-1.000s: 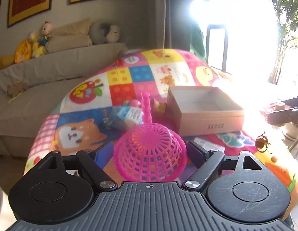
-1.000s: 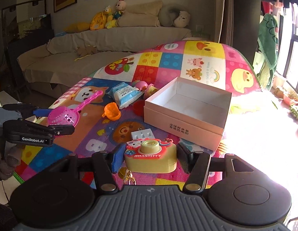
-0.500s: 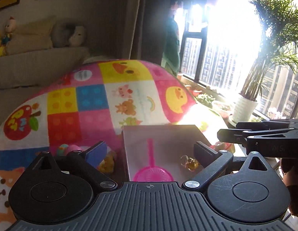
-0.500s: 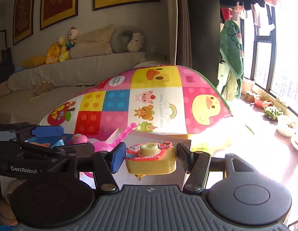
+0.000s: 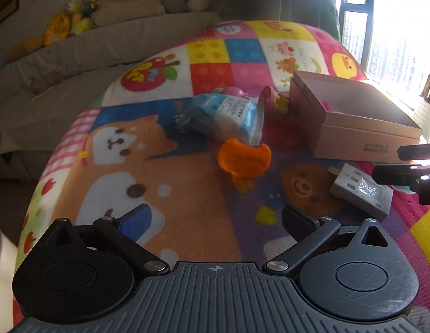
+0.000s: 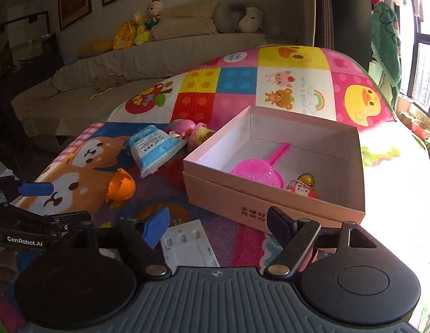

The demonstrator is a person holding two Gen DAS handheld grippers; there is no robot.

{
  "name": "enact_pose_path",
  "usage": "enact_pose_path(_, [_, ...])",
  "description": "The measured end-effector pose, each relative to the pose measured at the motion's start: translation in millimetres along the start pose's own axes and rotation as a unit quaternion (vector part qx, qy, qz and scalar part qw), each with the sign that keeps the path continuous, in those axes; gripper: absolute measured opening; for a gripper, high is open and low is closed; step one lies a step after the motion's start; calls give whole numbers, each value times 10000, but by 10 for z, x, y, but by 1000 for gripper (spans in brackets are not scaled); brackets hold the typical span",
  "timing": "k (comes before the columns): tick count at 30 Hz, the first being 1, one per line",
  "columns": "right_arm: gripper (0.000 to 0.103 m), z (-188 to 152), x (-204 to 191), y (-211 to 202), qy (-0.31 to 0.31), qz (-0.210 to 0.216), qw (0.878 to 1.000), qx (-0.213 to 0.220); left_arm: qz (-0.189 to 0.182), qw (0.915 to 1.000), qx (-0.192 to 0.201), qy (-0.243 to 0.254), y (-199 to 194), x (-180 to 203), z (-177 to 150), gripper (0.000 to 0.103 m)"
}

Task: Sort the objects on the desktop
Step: 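Lift both held toys into the pink box and open both tools, then grasp the white charger block with the right tool while the left tool approaches the orange toy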

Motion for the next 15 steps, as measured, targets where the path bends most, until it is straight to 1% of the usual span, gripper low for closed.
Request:
enact_pose_path(4, [78, -179, -167, 137, -130, -59, 9993, -342, 52, 10000, -26, 53, -80, -21, -85, 103])
enact_pose_path(7, [78, -243, -211, 167, -162, -71, 9990, -418, -49, 10000, -2, 80, -116, 25, -103, 103])
enact_pose_path(9, [65, -263, -234, 169, -186, -65, 9987, -467, -96, 9999, 7, 128, -114, 64, -115, 103])
enact_pose_path(10, [51, -273, -241, 164, -197, -38, 9985, -503, -111, 9998, 4, 151, -108, 86, -120, 103])
enact_pose_path(11, [49, -285, -252, 143, -193, -25, 9986, -483, -131, 9997, -8, 190, -98, 117, -129, 103])
enact_pose_path(15, [48, -396, -304, -5, -290, 33, 9986, -430, -278, 9988, -31, 400, -49, 271, -128, 103])
Point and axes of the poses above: each gripper's, at about its wrist camera, not at the fingertips, and y roughly the way its jaws point, x to its right, z to its top, the point moved 1 cm from there along y, roughly the way its jaws point, and after that the axes turned 3 degrees about x, right-handed, at the moved point
